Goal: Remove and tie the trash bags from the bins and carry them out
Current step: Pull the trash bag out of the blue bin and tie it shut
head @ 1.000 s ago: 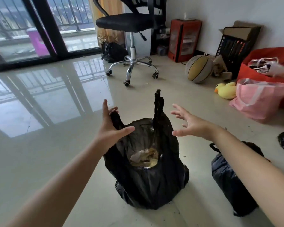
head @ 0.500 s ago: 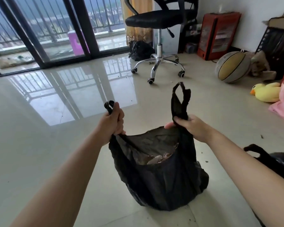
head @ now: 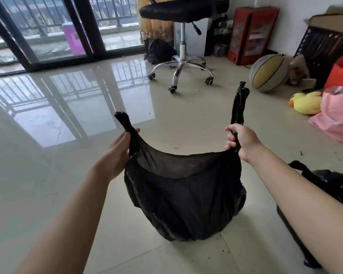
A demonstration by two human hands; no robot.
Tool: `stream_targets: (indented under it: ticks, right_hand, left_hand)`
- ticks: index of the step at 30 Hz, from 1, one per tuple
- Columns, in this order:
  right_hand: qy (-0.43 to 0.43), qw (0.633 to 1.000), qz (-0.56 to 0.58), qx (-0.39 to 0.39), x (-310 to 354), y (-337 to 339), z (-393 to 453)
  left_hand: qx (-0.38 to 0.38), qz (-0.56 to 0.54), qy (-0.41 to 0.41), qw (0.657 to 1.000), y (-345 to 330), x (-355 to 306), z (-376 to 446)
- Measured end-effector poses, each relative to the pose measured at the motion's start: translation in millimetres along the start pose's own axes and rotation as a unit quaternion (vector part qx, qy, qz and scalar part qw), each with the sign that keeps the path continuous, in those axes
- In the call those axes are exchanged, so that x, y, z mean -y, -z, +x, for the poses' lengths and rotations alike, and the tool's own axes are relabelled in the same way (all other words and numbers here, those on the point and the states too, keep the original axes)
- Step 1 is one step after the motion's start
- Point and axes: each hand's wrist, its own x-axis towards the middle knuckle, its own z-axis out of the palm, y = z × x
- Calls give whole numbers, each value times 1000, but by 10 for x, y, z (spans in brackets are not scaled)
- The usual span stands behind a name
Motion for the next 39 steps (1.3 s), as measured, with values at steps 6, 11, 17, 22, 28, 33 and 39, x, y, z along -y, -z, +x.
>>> stream_targets:
  ticks: [6, 11, 17, 22, 28, 33, 39]
  right_hand:
    - [23, 999, 36, -19, 102, -139, 57]
    - [3, 1000, 12, 0, 27, -266, 38]
    - [-13, 995, -82, 55, -67, -280, -18]
    - [48, 987, -136, 70, -108, -165, 25]
    - [48, 989, 96, 103, -183, -74, 7]
    - [-45, 992, 5, 115, -352, -146, -12]
    - [0, 955, -236, 179, -355, -238, -44]
  left_hand:
    - [199, 182, 70, 961, 345, 179, -192]
    - [98, 234, 53, 966, 188, 246, -119]
    - [-70, 194, 38, 978, -286, 380, 123]
    - [-24, -73, 62, 995, -405, 411, 180]
    - [-62, -293, 53, 953, -596, 379, 272]
    - [-79, -189, 200, 958, -675, 460, 306]
    - [39, 79, 233, 968, -693, 506, 285]
